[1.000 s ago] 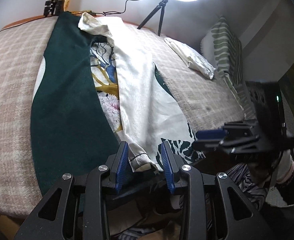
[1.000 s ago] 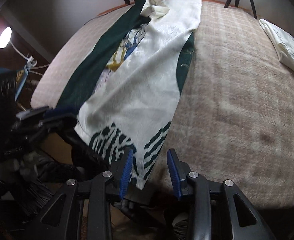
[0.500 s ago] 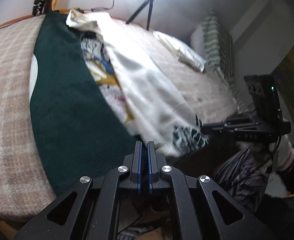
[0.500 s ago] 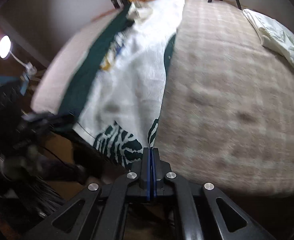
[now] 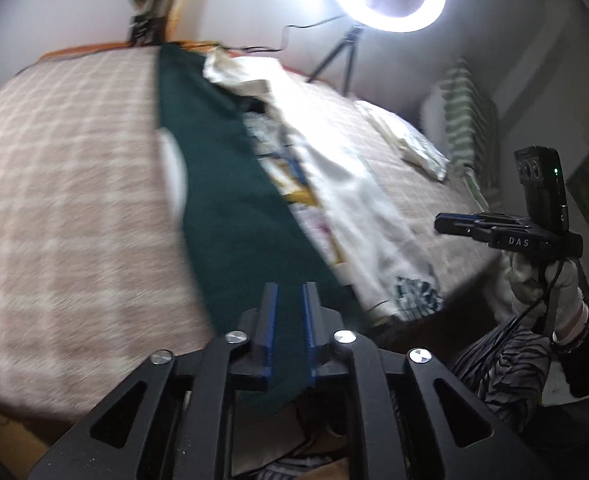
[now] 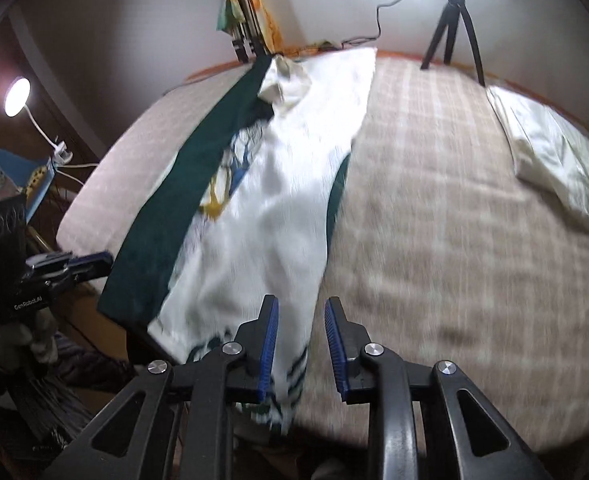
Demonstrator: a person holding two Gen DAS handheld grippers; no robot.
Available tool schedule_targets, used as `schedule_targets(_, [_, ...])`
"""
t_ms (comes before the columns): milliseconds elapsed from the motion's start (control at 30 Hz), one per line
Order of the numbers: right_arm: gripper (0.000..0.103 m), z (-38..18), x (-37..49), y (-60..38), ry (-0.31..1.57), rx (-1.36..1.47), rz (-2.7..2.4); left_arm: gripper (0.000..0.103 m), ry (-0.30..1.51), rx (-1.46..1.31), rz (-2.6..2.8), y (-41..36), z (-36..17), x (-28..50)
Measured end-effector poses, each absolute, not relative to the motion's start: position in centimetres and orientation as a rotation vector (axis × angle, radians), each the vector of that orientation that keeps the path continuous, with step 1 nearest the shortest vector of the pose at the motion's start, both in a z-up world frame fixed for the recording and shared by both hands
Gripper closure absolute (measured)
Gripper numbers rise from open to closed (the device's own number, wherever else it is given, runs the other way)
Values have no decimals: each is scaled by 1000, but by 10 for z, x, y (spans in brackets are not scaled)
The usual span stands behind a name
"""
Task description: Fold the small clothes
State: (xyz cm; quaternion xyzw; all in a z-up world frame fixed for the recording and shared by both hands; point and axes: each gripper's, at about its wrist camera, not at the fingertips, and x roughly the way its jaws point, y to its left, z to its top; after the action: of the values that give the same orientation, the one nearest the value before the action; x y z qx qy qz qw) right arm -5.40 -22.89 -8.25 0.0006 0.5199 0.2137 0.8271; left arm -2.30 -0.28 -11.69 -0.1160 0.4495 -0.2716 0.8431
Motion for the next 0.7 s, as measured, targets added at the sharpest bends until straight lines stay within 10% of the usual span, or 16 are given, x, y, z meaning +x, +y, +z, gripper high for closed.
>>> schedule_targets(700, [61,-117,-59,-219,1143,-46,469,68,961,-259,-478,2,-124,-44])
